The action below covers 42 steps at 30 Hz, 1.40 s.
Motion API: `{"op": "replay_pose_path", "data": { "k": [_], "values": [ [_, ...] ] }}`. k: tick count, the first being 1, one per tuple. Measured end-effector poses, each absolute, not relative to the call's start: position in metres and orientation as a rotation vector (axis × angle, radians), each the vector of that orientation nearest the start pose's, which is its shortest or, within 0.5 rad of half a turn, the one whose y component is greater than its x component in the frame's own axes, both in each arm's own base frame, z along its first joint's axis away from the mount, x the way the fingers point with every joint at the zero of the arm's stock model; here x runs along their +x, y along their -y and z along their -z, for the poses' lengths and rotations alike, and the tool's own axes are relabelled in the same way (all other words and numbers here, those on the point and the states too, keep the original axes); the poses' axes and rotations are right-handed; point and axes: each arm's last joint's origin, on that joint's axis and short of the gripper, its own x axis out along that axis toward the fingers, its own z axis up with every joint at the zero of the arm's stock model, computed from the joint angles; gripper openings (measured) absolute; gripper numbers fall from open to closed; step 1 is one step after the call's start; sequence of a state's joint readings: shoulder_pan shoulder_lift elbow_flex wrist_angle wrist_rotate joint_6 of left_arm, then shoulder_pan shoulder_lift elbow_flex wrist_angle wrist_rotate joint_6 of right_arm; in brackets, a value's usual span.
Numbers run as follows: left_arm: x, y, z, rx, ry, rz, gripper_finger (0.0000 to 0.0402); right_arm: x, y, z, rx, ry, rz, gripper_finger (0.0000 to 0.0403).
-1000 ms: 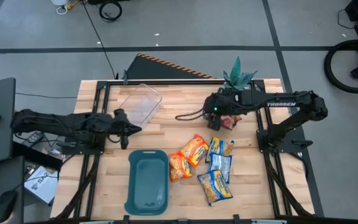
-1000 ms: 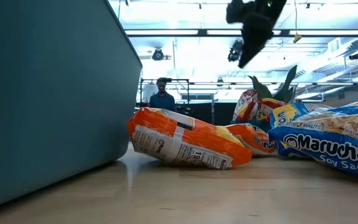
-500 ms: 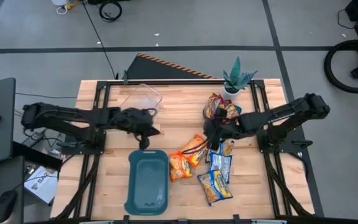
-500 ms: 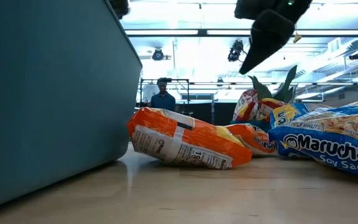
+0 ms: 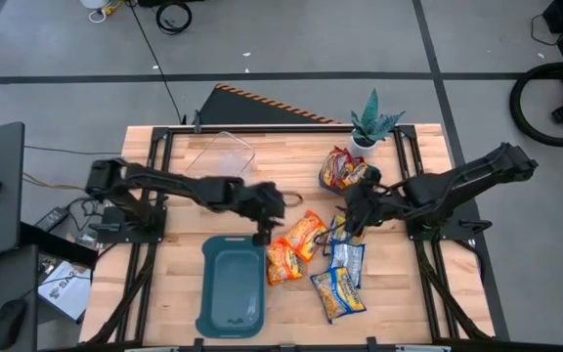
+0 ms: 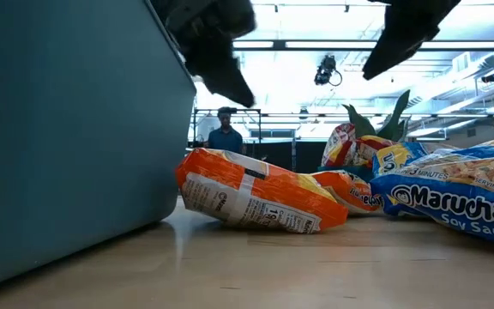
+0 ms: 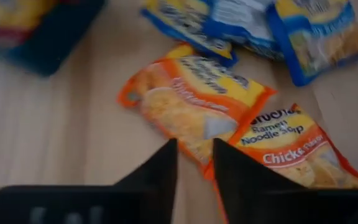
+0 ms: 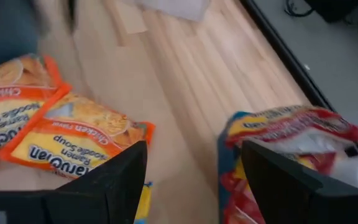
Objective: Sort Maruchan noodles
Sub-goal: Put the top orange noodle pack into the transparent bin
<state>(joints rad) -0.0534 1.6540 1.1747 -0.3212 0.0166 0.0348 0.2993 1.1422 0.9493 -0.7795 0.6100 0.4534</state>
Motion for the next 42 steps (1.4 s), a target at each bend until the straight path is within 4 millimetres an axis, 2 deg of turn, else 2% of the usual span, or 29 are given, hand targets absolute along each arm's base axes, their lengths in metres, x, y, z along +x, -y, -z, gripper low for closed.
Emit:
{"op": "replay_pose_path", "data": {
  "k": [4,7,13,19,26,39,42],
  "values": [
    [0.377,0.038,-0.223,0.118,-0.828,0.136,0.0184,0.196,-0.042,-0.289,0.021,-0.744,0.521,0.0267],
    [0.393,0.051,-0.211,0.143,-0.855,0.147,0.0213,0.194,-0.041,-0.29,0.019,-0.711,0.55,0.0267],
    [0.415,0.073,-0.181,0.295,-0.89,0.207,0.0217,0.194,-0.04,-0.283,0.003,-0.73,0.553,0.0267],
    [0.422,0.088,-0.157,0.498,-0.916,0.186,0.0204,0.193,-0.04,-0.287,0.021,-0.701,0.548,0.0267],
    [0.421,0.097,-0.154,0.609,-0.908,0.172,0.0164,0.193,-0.04,-0.286,0.022,-0.7,0.547,0.0267],
    [0.423,0.091,-0.154,0.584,-0.904,0.158,0.0011,0.195,-0.041,-0.288,0.039,-0.679,0.536,0.0267],
    [0.424,0.086,-0.154,0.566,-0.91,0.146,0.0008,0.195,-0.041,-0.288,0.039,-0.679,0.536,0.0267]
  ]
}}
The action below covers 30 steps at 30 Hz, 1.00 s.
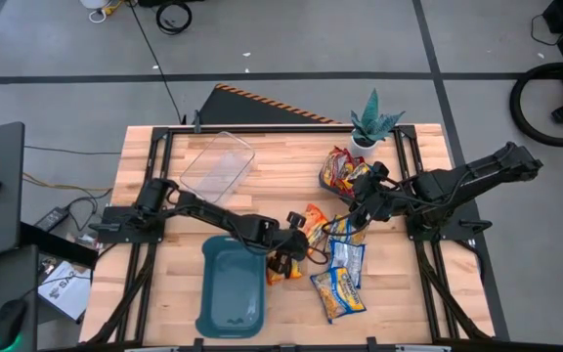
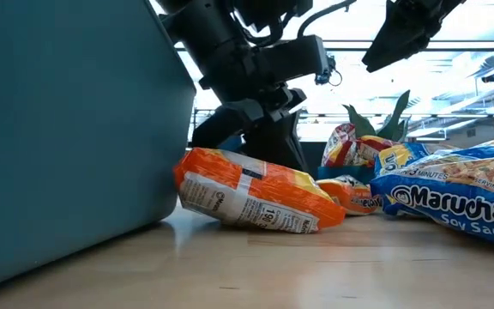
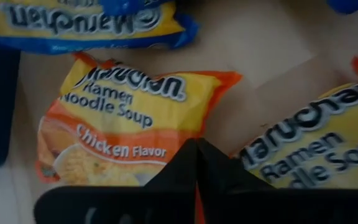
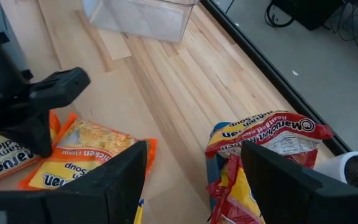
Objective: Sort Maruchan noodles
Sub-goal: Put the top orange noodle pack into the transparent bin
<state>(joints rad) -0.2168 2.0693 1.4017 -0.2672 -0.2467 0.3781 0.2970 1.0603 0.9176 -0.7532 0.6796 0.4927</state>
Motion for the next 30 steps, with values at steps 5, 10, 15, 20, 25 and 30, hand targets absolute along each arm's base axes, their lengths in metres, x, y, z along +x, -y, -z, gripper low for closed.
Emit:
{"op": "replay_pose_path", "data": {
  "k": [5,10,15,20,25,30],
  "values": [
    [0.423,0.08,-0.16,0.562,-0.918,0.114,0.0004,0.195,-0.041,-0.288,0.041,-0.681,0.533,0.0263],
    [0.42,0.079,-0.169,0.581,-0.907,0.117,0.0003,0.195,-0.041,-0.288,0.047,-0.687,0.52,0.0256],
    [0.419,0.08,-0.172,0.568,-0.901,0.175,0.0019,0.196,-0.041,-0.288,0.041,-0.685,0.516,0.025],
    [0.42,0.087,-0.166,0.562,-0.894,0.199,0.011,0.197,-0.042,-0.288,0.053,-0.669,0.514,0.0249],
    [0.43,0.092,-0.153,0.61,-0.837,0.208,0.0199,0.198,-0.039,-0.286,0.044,-0.675,0.525,0.0249],
    [0.433,0.09,-0.141,0.671,-0.857,0.131,0.0212,0.198,-0.038,-0.286,0.048,-0.678,0.515,0.0249]
  ]
}}
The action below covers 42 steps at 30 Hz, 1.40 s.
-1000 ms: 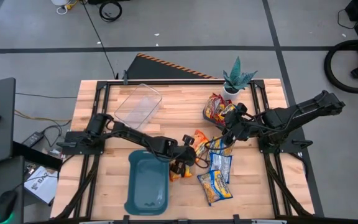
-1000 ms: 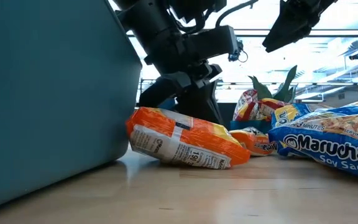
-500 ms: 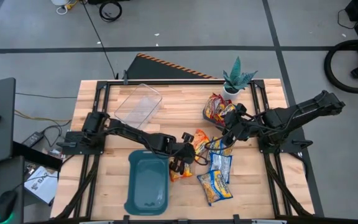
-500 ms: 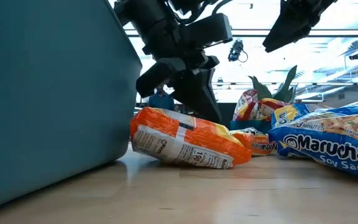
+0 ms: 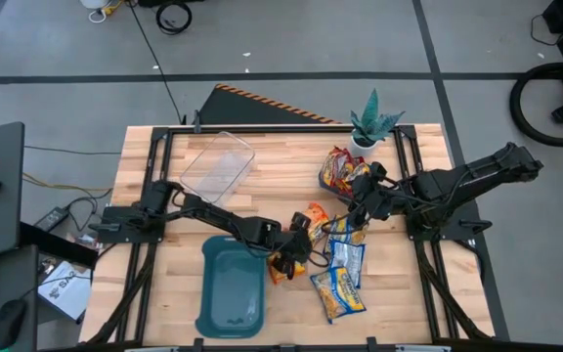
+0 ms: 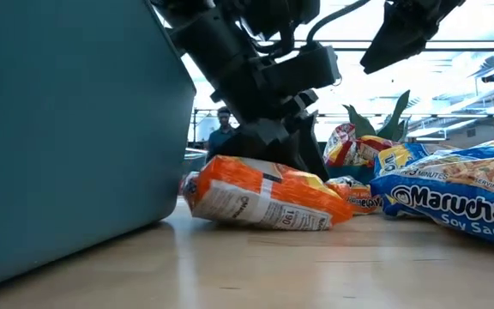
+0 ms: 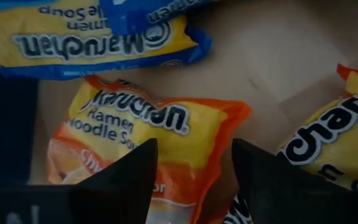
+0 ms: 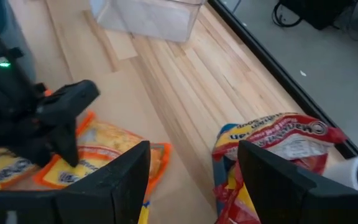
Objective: Sort Maruchan noodles
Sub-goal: Put the top orange noodle pack into the transparent bin
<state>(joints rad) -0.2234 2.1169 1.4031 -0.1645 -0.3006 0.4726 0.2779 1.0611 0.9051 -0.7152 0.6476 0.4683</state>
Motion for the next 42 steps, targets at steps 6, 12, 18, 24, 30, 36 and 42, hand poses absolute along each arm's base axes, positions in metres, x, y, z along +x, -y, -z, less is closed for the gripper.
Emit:
{"op": "replay_pose_path", "data": {
  "k": [6,12,18,24,30,36,42],
  "values": [
    [0.432,0.089,-0.139,0.692,-0.876,0.124,0.0148,0.199,-0.039,-0.286,0.056,-0.678,0.503,0.0249],
    [0.431,0.088,-0.137,0.704,-0.892,0.131,0.0063,0.199,-0.039,-0.286,0.054,-0.678,0.501,0.0249],
    [0.431,0.087,-0.136,0.697,-0.904,0.132,0.0008,0.199,-0.039,-0.286,0.062,-0.677,0.5,0.0249],
    [0.429,0.086,-0.145,0.699,-0.895,0.124,0.0004,0.199,-0.039,-0.286,0.061,-0.679,0.497,0.0249],
    [0.423,0.072,-0.175,0.674,-0.872,0.085,0.0003,0.199,-0.039,-0.286,0.061,-0.679,0.497,0.0249],
    [0.407,0.046,-0.22,0.641,-0.868,0.027,0.0002,0.199,-0.039,-0.286,0.059,-0.68,0.497,0.0249],
    [0.381,0.013,-0.27,0.611,-0.85,-0.056,0.0001,0.199,-0.039,-0.286,0.046,-0.679,0.496,0.0249]
  ]
}}
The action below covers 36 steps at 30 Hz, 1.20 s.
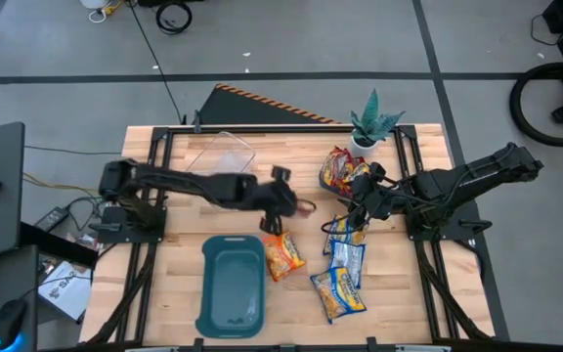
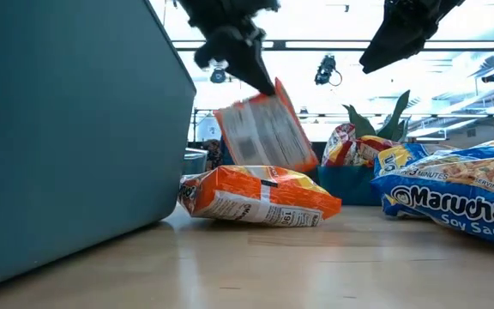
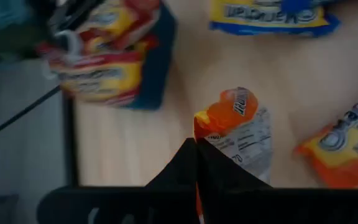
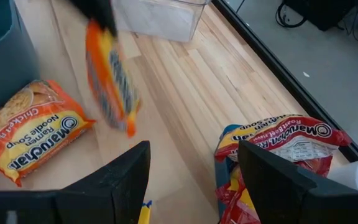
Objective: Sort Maruchan noodles
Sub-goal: Put the top orange noodle pack into the transparent bin
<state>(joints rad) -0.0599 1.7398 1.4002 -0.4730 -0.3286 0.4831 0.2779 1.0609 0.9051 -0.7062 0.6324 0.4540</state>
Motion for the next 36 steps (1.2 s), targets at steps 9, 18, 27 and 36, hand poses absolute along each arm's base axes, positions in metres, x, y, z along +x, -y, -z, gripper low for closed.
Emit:
{"op": "replay_pose_path", "data": {
  "k": [9,18,27,36],
  "values": [
    [0.322,-0.022,-0.33,0.569,-0.865,-0.146,0.0001,0.199,-0.039,-0.286,0.039,-0.677,0.495,0.0249],
    [0.271,-0.064,-0.363,0.607,-0.913,-0.256,0.0,0.2,-0.039,-0.288,-0.006,-0.667,0.493,0.0249],
    [0.247,-0.107,-0.362,0.649,-1.038,-0.266,0.0,0.201,-0.039,-0.289,-0.011,-0.653,0.486,0.0249],
    [0.231,-0.14,-0.317,0.714,-1.204,-0.154,0.0,0.202,-0.039,-0.289,-0.01,-0.652,0.474,0.0249]
  ]
}}
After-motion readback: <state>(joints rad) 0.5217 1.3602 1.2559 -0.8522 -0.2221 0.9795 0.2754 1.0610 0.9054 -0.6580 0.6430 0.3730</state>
